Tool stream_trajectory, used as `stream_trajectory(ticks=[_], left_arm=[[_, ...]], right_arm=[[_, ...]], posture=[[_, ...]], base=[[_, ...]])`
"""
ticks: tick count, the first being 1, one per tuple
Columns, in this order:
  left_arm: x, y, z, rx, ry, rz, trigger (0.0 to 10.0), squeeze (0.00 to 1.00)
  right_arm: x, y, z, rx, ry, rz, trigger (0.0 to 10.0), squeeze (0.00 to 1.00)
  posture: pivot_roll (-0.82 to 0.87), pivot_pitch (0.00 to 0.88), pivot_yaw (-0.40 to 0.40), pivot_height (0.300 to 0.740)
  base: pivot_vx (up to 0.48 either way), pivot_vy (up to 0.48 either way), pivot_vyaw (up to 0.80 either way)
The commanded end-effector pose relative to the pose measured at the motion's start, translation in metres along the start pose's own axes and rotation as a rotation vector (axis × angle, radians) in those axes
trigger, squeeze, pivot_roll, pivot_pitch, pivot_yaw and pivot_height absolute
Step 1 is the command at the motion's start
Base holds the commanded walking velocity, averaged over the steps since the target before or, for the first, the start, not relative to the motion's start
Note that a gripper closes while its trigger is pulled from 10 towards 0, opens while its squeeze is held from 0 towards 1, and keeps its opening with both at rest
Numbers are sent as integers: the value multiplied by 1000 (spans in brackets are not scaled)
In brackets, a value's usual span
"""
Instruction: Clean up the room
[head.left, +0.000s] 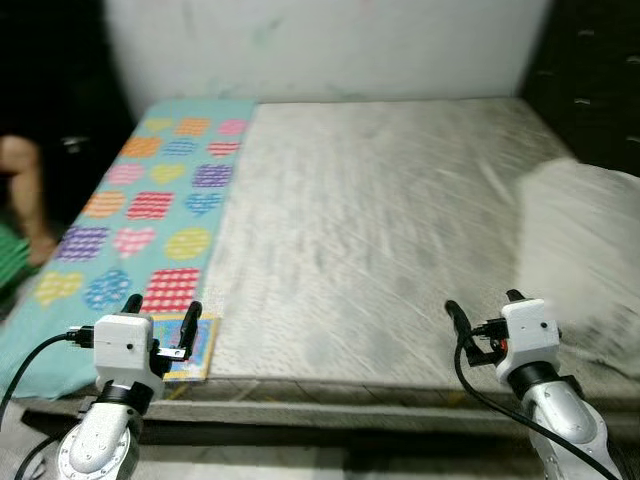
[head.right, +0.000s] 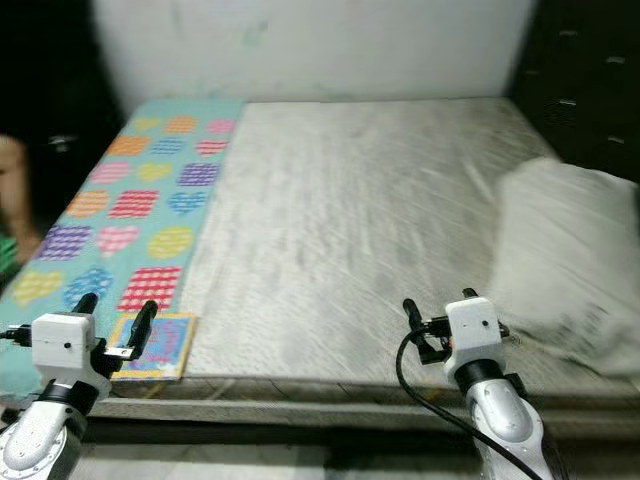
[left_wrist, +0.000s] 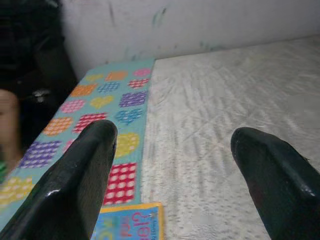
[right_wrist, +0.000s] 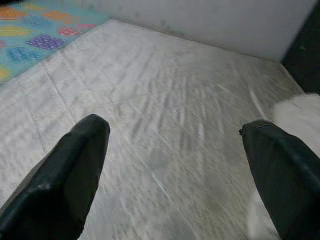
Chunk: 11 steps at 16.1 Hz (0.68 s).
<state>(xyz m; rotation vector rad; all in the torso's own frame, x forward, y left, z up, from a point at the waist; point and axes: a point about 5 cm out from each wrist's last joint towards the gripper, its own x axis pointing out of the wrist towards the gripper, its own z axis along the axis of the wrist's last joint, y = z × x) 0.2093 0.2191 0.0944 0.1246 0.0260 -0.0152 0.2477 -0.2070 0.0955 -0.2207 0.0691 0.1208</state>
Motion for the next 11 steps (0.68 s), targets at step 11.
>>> stream_trajectory(ticks=[11], left_arm=[[4,0,2,45,17,64,10000,0]], right_arm=[[-4,-5,-2,-15,5,6,10000,0]], posture=[[-178,46,44,740]], base=[[86,0,0]])
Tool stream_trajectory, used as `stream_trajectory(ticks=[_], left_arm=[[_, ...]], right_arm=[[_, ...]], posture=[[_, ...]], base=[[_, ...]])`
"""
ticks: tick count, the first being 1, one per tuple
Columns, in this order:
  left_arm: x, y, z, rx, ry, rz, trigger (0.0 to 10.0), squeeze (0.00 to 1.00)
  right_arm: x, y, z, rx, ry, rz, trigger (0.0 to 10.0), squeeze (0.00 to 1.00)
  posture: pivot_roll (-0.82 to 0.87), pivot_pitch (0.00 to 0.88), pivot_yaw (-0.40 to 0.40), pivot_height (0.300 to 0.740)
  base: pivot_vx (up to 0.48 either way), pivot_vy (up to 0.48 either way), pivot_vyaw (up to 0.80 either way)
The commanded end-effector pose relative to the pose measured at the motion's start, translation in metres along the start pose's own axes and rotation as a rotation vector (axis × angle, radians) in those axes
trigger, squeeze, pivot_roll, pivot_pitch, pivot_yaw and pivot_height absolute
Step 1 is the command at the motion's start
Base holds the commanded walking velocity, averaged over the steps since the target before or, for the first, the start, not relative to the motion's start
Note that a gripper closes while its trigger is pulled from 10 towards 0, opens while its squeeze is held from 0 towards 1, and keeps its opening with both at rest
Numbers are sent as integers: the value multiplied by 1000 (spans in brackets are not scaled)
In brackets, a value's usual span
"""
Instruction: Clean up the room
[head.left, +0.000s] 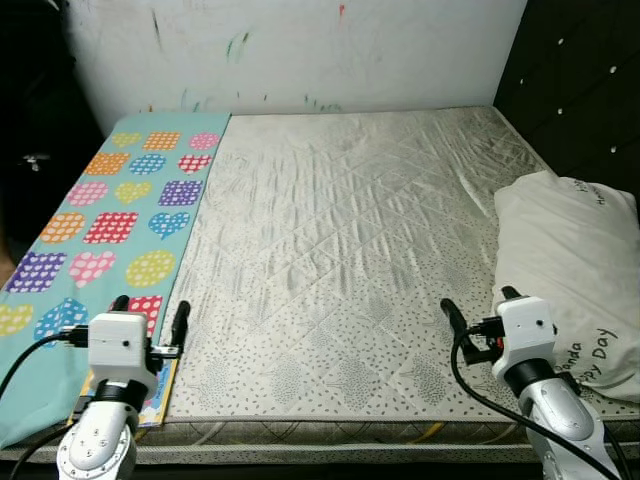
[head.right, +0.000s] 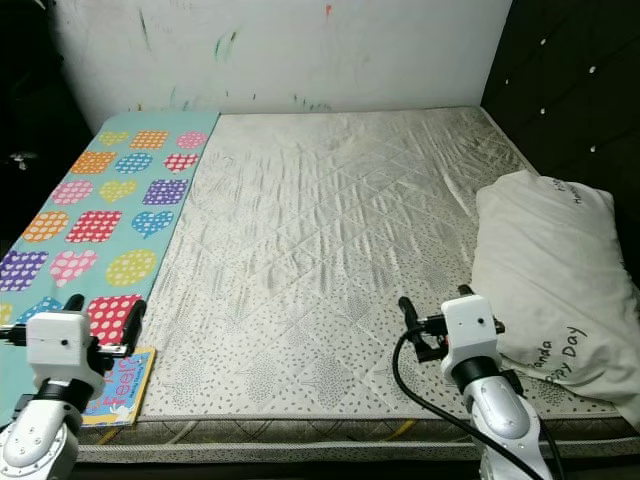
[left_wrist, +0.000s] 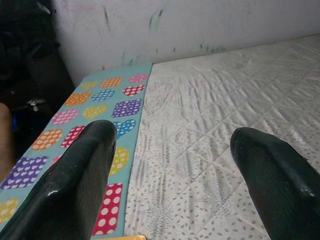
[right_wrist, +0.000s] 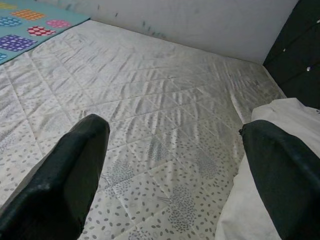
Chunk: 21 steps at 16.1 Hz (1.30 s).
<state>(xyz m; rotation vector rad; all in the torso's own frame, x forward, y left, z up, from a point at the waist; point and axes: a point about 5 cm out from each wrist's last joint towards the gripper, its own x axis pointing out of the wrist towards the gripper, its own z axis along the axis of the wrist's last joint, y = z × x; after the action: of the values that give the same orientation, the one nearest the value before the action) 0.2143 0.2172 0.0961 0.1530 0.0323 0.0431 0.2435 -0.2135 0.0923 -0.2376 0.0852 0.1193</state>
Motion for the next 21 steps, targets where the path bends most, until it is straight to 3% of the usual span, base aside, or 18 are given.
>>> stream_trajectory(ticks=[1,3,21], left_arm=[[0,1,0,12,7,8,10000,0],[1,1,0,16,5,9,10000,0],[1,-1,-3,1,20,2,10000,0]], right_arm=[[1,1,3,2,-12,12,10000,0],[2,3,3,-1,-13,26,10000,0],[3,4,3,-9,-17,33,10000,0]], posture=[[-178,43,44,740],[-177,35,43,740],[-179,43,44,740]], base=[[0,0,0],[0,0,0],[0,-436,0]])
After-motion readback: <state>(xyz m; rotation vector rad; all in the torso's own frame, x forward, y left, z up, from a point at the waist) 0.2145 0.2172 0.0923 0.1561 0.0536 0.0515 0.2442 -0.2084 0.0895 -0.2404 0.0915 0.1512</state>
